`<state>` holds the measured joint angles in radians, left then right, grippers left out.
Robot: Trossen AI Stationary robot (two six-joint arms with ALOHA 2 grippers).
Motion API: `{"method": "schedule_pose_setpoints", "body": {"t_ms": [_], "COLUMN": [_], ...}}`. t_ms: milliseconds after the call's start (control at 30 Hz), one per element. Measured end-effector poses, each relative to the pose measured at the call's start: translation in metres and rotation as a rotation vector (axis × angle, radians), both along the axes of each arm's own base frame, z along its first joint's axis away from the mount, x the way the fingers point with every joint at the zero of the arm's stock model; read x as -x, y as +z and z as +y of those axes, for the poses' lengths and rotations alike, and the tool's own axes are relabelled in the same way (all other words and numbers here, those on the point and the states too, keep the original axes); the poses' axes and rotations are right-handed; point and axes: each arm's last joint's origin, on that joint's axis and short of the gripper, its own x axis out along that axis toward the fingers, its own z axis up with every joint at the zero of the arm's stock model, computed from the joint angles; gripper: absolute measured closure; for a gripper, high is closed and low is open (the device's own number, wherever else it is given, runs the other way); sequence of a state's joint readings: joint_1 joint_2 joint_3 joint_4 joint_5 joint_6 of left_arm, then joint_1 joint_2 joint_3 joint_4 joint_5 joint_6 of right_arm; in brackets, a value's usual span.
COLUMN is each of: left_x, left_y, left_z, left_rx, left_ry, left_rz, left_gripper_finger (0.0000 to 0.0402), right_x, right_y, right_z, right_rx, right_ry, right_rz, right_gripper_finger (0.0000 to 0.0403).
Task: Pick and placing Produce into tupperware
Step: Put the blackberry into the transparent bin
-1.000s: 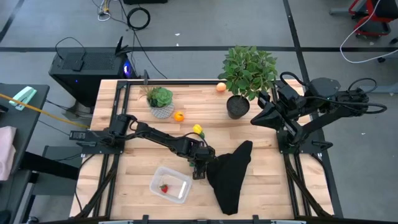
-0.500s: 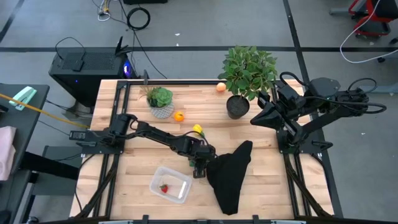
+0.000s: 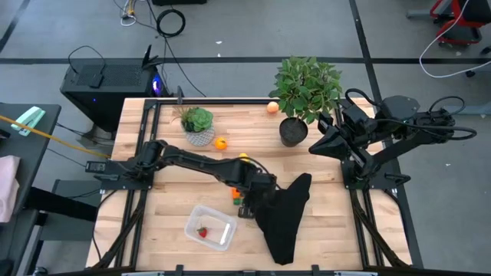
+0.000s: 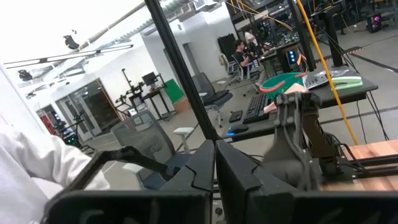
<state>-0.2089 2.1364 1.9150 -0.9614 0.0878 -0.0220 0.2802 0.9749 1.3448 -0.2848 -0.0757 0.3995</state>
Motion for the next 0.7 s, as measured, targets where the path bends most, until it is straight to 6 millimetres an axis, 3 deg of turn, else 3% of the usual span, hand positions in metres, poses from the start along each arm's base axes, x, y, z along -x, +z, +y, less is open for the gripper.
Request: {"method": "schedule_pose_setpoints", "body": {"t_ms": [100, 267, 533, 700], "left_x": [0.009, 0.024, 0.052, 0.061], "left_y": [0.018, 0.030, 0.031, 0.030], "left_z": [-0.003, -0.021, -0.070, -0.087], "left_rx": [0.006, 0.060, 0.071, 0.031], "left_ry": [-0.022, -0.036, -0.098, -0.114], "left_rz": [0.073, 0.147, 0.269, 0.273], "left_gripper_finger": [0.0269, 0.0269, 0.0271, 0.0265], "right_x": [0.000, 0.000, 0.000, 0.000], "right_y": [0.000, -0.001, -0.002, -0.002], "right_z": [0.000, 0.000, 0.000, 0.000], "right_rx": [0.003, 0.011, 0.015, 0.021], "right_ry": [0.000, -0.001, -0.001, -0.001], "right_rz": [0.003, 0.007, 0.012, 0.010], "right_gripper_finger": [0.0380, 0.0380, 0.0380, 0.0380]}}
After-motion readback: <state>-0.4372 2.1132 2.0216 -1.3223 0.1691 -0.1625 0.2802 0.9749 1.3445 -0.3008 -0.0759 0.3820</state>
